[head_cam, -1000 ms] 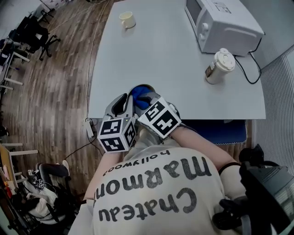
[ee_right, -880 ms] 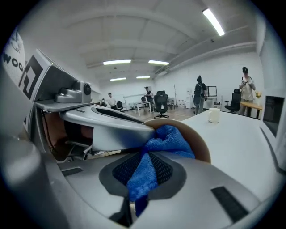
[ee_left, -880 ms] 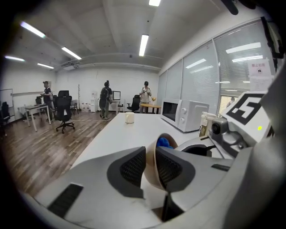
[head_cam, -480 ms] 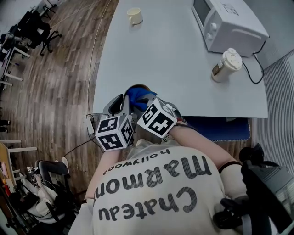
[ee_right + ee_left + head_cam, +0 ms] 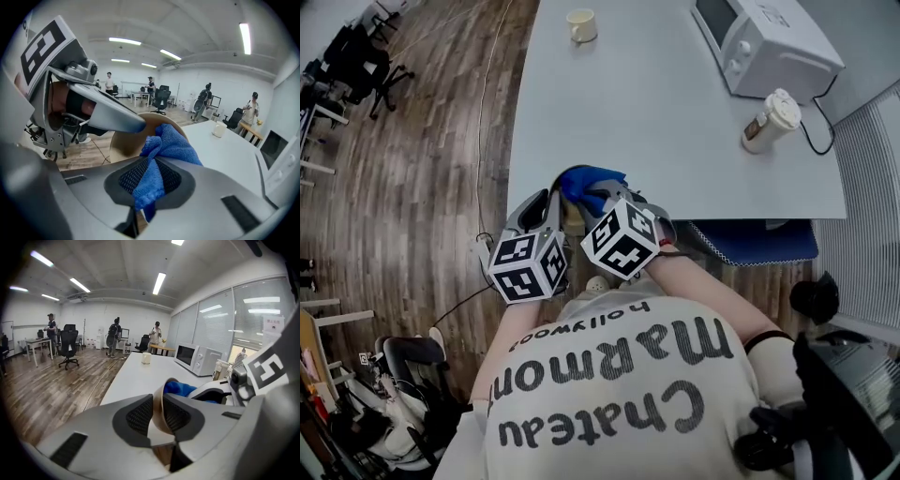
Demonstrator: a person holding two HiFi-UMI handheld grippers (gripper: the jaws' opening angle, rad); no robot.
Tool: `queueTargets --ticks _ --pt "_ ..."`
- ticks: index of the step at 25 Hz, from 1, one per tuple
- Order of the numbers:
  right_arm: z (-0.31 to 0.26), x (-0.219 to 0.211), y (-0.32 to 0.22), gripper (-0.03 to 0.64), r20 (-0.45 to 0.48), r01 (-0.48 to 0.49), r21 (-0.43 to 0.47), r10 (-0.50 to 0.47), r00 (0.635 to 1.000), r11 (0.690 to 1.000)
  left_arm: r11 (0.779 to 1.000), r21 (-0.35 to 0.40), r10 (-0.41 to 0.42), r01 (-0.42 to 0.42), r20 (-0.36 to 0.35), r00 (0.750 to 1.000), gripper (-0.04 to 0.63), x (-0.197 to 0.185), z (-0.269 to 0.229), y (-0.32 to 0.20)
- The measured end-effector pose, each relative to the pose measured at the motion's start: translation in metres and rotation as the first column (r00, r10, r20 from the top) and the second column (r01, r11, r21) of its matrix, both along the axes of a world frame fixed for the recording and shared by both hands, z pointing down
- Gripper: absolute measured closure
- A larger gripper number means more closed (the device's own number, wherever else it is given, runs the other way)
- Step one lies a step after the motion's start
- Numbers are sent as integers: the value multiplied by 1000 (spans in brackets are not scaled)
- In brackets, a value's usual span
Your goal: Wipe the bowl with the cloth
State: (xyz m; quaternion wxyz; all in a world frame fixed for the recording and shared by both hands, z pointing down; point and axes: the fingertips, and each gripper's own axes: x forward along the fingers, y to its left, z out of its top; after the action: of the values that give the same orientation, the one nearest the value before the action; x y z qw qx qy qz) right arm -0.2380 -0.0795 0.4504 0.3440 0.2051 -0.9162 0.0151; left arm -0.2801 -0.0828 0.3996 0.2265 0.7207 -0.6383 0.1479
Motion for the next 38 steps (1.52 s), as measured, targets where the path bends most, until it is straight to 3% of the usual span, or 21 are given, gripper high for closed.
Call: queueTargets --ticks 6,14,17,21,24,27,31,33,38 --pt "-13 -15 -1 578 35 -61 -11 62 997 998 998 17 55 -55 -17 998 518 -22 -6 6" --pt "-18 -25 2 578 57 -135 -66 139 989 989 999 -15 43 -45 -106 993 517 -50 10 21" --pt "-28 -30 2 578 126 -176 -177 199 972 968 1000 1 24 -24 -125 992 518 -57 9 19" --pt "-53 -55 10 578 325 -119 -397 260 909 910 999 45 22 -14 -182 983 522 -62 1 13" --pt "-58 -67 14 578 366 -99 -482 303 880 870 998 66 24 -9 -229 973 526 -63 -3 9" --pt "-51 -71 14 578 320 -133 -460 304 897 878 996 86 26 -6 -237 971 526 -67 -8 6" --pt "-40 -78 21 578 198 -138 -349 217 956 927 992 116 68 -44 -214 975 525 -66 -17 0" --pt "-41 -84 27 578 198 -105 -316 174 965 943 991 124 80 -55 -208 975 525 -66 -19 -1" --pt "-40 -95 43 578 233 -38 -378 134 963 925 989 132 85 -60 -198 977 524 -71 -20 6"
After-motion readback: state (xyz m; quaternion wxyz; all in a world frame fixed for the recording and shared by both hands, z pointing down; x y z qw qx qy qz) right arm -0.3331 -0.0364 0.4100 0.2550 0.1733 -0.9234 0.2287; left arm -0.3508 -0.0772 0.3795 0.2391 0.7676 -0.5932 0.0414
